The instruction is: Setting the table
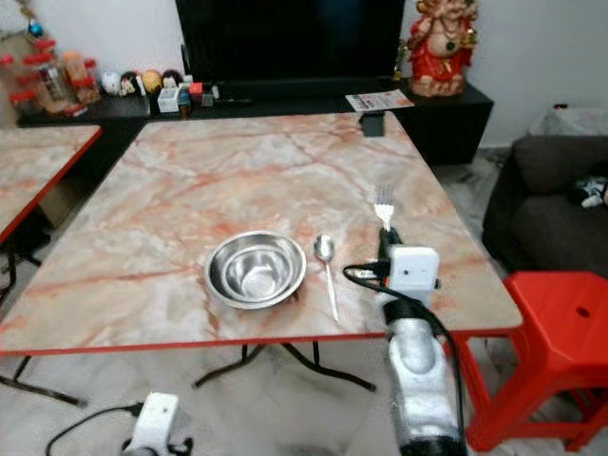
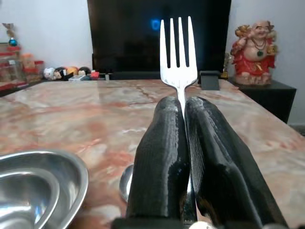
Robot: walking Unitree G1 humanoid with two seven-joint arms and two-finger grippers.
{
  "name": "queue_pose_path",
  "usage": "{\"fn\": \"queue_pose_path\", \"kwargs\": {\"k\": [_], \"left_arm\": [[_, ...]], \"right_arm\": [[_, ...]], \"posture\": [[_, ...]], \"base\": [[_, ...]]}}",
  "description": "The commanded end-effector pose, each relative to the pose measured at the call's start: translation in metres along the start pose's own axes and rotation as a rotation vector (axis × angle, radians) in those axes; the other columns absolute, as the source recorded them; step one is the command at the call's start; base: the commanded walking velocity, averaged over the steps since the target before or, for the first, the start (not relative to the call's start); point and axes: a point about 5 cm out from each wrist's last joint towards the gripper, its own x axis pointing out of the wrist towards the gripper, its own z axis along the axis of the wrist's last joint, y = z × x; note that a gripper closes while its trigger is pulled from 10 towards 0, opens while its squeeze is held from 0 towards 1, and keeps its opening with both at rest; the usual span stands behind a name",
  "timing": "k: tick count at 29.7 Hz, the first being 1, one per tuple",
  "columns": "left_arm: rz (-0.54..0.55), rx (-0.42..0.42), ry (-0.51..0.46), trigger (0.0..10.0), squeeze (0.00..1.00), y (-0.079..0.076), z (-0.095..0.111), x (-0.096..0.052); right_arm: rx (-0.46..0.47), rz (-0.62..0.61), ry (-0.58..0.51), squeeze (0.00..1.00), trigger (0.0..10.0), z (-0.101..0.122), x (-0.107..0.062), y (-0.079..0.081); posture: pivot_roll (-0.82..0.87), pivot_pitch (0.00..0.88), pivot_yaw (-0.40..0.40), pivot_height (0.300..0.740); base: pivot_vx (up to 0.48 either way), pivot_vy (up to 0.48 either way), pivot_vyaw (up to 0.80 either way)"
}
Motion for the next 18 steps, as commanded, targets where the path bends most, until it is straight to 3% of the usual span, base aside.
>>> {"fn": "queue_pose_path", "kwargs": {"k": [1, 7, 18], "left_arm": [[-0.016, 0.003, -0.010, 10.0, 0.00, -0.0069, 0.0048, 0.0008], [-0.016, -0.001, -0.009, 10.0, 0.00, -0.0078, 0.0042, 0.0007], [-0.018, -0.006, -0.005, 10.0, 0.00, -0.0082, 0.0026, 0.0005]], "right_arm": [[-0.014, -0.024, 0.005, 0.00, 10.0, 0.0001, 0.0002, -0.0101], [-0.012, -0.022, 0.007, 0.00, 10.0, -0.0001, 0.0000, -0.0098], [-0.021, -0.028, 0.033, 0.00, 10.0, -0.0060, -0.0014, -0.0123]], "posture": [[-0.09, 0.000, 0.026, 0.740], [-0.09, 0.000, 0.021, 0.740], [-0.09, 0.000, 0.022, 0.740]], "base": [[0.322, 0.000, 0.00], [0.307, 0.000, 0.00], [0.000, 0.000, 0.00]]}}
